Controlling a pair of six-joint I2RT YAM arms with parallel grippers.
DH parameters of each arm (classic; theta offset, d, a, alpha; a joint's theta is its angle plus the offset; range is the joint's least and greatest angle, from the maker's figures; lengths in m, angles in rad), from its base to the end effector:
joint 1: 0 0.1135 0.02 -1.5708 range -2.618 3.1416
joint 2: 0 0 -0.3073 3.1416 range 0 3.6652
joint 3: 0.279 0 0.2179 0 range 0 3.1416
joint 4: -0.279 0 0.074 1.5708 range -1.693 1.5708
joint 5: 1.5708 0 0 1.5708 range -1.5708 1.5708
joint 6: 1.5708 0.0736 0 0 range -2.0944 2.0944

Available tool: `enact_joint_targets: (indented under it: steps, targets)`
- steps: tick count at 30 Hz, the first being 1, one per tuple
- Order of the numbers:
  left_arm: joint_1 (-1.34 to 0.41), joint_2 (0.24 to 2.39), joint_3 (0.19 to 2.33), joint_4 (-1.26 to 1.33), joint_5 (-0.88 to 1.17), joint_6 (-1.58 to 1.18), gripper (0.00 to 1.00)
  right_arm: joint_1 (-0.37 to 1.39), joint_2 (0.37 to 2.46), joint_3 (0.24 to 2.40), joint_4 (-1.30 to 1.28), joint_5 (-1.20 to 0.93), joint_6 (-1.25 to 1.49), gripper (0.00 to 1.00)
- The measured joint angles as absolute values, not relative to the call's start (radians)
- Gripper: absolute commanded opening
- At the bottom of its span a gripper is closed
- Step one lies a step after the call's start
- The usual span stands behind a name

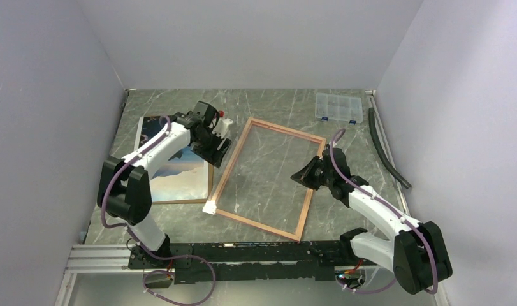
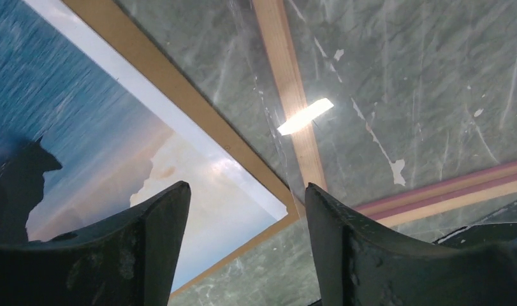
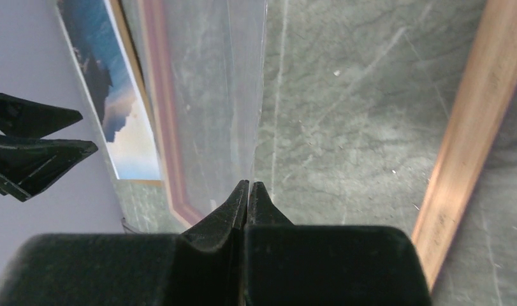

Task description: Put the photo into the frame

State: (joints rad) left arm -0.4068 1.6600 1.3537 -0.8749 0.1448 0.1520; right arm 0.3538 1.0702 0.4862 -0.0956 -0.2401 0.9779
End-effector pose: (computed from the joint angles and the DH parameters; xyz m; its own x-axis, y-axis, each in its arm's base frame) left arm 0.2906 -0.1368 0.2778 -0.7729 0.4961 -0.3957 0.5654 0.8214 -0.0744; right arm 0.1755 0.0835 0.2262 -0.7524 0.5808 -0.3107 0.2040 0.6539 0.7286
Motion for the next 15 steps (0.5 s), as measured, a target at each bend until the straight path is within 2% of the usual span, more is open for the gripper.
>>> enact_joint_targets:
  steps: [5, 15]
  targets:
    - [-0.411, 1.667, 1.315, -0.812, 0.170, 0.164, 0.59, 0.352, 1.068, 0.515, -0.188, -0.216, 0.950, 0.00]
    - [-0.410, 1.702, 1.246, -0.684, 0.177, 0.160, 0.50, 0.351, 0.893, 0.477, -0.213, -0.164, 0.948, 0.00]
